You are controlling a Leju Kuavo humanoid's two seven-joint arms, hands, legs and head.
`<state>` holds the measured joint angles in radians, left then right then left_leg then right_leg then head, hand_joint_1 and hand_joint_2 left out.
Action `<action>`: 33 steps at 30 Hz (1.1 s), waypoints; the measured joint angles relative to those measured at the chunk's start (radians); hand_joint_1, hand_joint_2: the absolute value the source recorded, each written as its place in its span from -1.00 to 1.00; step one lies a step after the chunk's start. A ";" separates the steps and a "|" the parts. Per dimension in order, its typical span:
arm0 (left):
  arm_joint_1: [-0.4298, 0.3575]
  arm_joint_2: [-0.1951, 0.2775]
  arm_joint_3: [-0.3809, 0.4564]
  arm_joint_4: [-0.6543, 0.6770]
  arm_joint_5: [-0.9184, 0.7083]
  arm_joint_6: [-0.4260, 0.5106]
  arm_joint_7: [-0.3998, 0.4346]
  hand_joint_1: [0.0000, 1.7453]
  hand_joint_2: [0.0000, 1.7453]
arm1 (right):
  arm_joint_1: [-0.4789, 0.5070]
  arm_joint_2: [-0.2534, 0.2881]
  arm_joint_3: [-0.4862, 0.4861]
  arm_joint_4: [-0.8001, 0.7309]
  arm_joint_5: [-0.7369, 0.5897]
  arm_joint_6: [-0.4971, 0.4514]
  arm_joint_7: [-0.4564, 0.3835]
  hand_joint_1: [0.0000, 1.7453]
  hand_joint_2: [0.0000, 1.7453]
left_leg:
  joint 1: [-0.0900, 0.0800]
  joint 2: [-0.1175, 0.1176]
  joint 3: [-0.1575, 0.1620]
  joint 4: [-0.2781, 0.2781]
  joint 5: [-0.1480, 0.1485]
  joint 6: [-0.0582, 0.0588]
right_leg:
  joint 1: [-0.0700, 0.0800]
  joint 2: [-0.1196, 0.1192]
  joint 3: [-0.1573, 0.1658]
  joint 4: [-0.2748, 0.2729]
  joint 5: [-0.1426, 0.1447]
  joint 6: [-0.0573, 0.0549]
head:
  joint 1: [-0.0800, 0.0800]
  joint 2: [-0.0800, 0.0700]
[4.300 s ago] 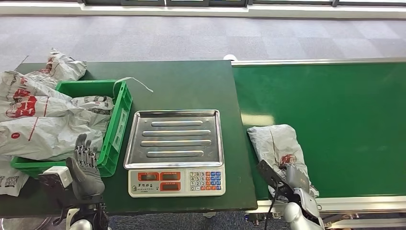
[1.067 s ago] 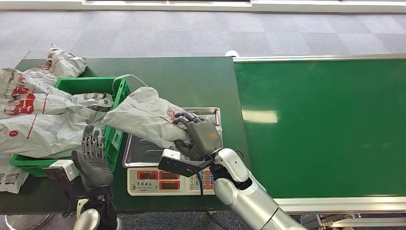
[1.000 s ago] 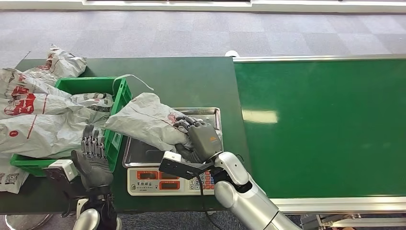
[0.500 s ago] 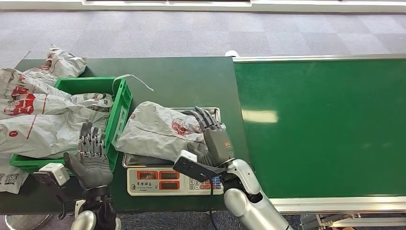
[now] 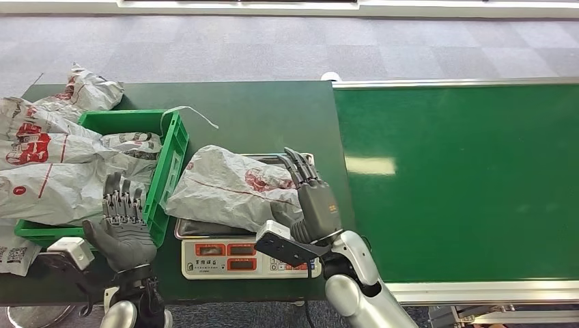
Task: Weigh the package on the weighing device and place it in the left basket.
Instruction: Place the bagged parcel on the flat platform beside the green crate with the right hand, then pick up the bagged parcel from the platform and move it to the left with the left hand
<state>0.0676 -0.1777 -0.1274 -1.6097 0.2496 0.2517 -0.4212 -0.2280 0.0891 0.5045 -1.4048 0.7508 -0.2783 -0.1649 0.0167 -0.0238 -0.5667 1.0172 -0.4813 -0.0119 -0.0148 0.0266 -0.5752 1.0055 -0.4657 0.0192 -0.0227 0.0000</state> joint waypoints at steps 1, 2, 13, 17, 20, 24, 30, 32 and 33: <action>0.000 -0.001 0.000 -0.006 -0.017 0.017 -0.008 -1.00 -1.00 | 0.013 -0.002 -0.006 -0.023 0.001 -0.033 -0.020 -1.00 1.00 | 0.000 0.000 0.000 0.000 0.000 0.000 | 0.000 0.000 0.000 0.000 0.000 0.000 | 0.000 0.000; -0.001 -0.002 0.000 -0.012 -0.032 0.031 -0.012 -1.00 -1.00 | 0.028 -0.005 -0.013 -0.051 -0.002 -0.074 -0.044 -1.00 1.00 | 0.000 0.000 0.000 0.000 0.000 0.000 | 0.000 0.000 0.000 0.000 0.000 0.000 | 0.000 0.000; -0.017 0.050 -0.021 -0.090 -0.646 0.064 0.111 -1.00 -1.00 | 0.279 -0.020 -0.169 -0.472 -0.018 -0.419 -0.355 -1.00 1.00 | -0.001 0.000 -0.001 0.000 -0.001 0.000 | 0.000 -0.002 -0.001 -0.001 -0.001 -0.001 | 0.000 0.000; -0.068 0.135 -0.085 -0.060 -1.033 -0.067 0.229 -1.00 -1.00 | 0.332 0.012 -0.275 -0.561 -0.032 -0.420 -0.473 -1.00 1.00 | -0.001 0.000 -0.001 0.000 -0.001 -0.001 | 0.000 -0.002 -0.001 -0.001 -0.001 -0.001 | 0.000 0.000; -0.127 0.225 -0.161 0.007 -1.178 -0.133 0.246 -1.00 -1.00 | 0.352 0.029 -0.348 -0.590 -0.066 -0.420 -0.520 -1.00 1.00 | -0.001 0.001 -0.001 0.000 0.001 -0.002 | 0.001 -0.001 -0.002 -0.001 0.000 -0.003 | 0.000 0.000; -0.199 0.322 -0.239 0.096 -1.214 -0.173 0.251 -1.00 -1.00 | 0.370 0.041 -0.403 -0.614 -0.070 -0.420 -0.531 -1.00 1.00 | -0.001 0.002 -0.001 0.000 0.002 -0.003 | 0.001 0.000 -0.002 0.000 0.002 -0.004 | 0.000 0.000; -0.286 0.412 -0.331 0.193 -1.262 -0.235 0.218 -1.00 1.00 | 0.393 0.049 -0.439 -0.643 -0.075 -0.420 -0.532 -1.00 1.00 | -0.001 0.002 -0.002 0.000 0.002 -0.003 | 0.001 0.000 -0.003 0.000 0.002 -0.004 | 0.000 0.000; -0.330 0.438 -0.368 0.246 -1.252 -0.246 0.177 -1.00 1.00 | 0.402 0.049 -0.447 -0.655 -0.091 -0.420 -0.532 -1.00 1.00 | -0.001 0.002 -0.002 0.000 0.002 -0.003 | 0.001 0.001 -0.004 0.000 0.002 -0.004 | 0.000 0.000; -0.356 0.450 -0.386 0.278 -1.242 -0.254 0.158 -1.00 1.00 | 0.406 0.049 -0.451 -0.661 -0.099 -0.420 -0.532 -1.00 1.00 | -0.001 0.002 -0.002 0.000 0.002 -0.003 | 0.001 0.001 -0.004 0.000 0.002 -0.005 | 0.000 0.000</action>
<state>-0.2885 0.2726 -0.5139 -1.3316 -0.9925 -0.0027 -0.2631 0.1776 0.1380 0.0537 -2.0656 0.6522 -0.6983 -0.6973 0.0160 -0.0215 -0.5685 1.0169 -0.4793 -0.0149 -0.0138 0.0272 -0.5791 1.0058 -0.4640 0.0147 -0.0226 0.0000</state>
